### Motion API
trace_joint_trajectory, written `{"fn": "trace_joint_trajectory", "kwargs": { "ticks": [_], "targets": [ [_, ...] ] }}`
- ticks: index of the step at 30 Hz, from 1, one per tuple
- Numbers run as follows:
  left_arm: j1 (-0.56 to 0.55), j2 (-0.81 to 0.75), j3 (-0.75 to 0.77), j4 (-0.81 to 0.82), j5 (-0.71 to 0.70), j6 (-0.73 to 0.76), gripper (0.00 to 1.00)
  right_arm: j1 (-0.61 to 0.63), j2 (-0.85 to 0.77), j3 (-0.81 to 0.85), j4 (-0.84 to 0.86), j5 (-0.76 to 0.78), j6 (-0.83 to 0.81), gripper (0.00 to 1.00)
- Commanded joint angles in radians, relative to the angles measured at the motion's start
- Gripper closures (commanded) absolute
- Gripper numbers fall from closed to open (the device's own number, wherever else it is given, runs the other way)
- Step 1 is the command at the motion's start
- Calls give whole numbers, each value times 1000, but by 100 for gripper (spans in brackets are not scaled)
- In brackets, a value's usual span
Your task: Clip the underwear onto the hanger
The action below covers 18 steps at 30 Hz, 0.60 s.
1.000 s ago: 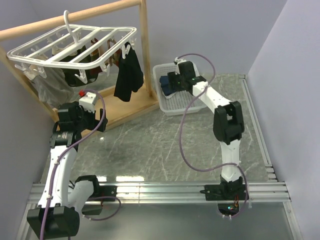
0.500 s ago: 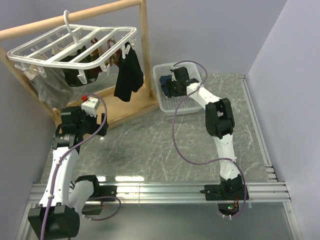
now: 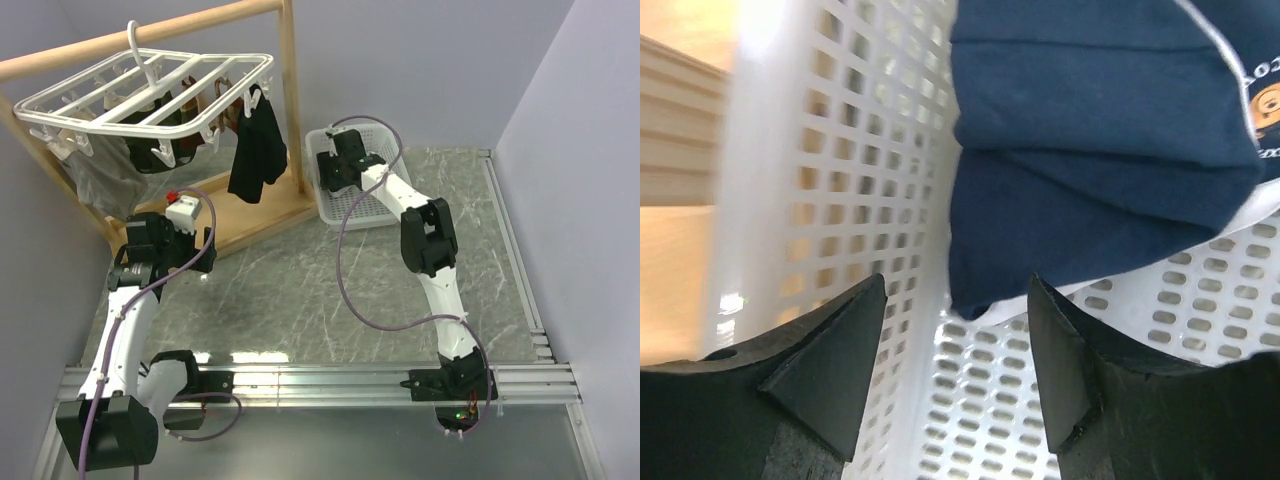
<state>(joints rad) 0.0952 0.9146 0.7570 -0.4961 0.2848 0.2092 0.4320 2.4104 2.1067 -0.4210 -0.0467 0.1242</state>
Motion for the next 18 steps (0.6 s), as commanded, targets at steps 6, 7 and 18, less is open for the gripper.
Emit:
{"fn": "trace_joint_trajectory", "kwargs": {
  "ticks": [6,7,18],
  "targets": [
    [0,18,31,36,-27,28,1,1,56,71,-54,13,0,38],
    [0,20,31,33,-24,32,1,2,61,76,-67,10,-6,38],
    [-2,27,47,-2,-29,50,1,-3,86,96,-188,44,-106,100]
  ]
}}
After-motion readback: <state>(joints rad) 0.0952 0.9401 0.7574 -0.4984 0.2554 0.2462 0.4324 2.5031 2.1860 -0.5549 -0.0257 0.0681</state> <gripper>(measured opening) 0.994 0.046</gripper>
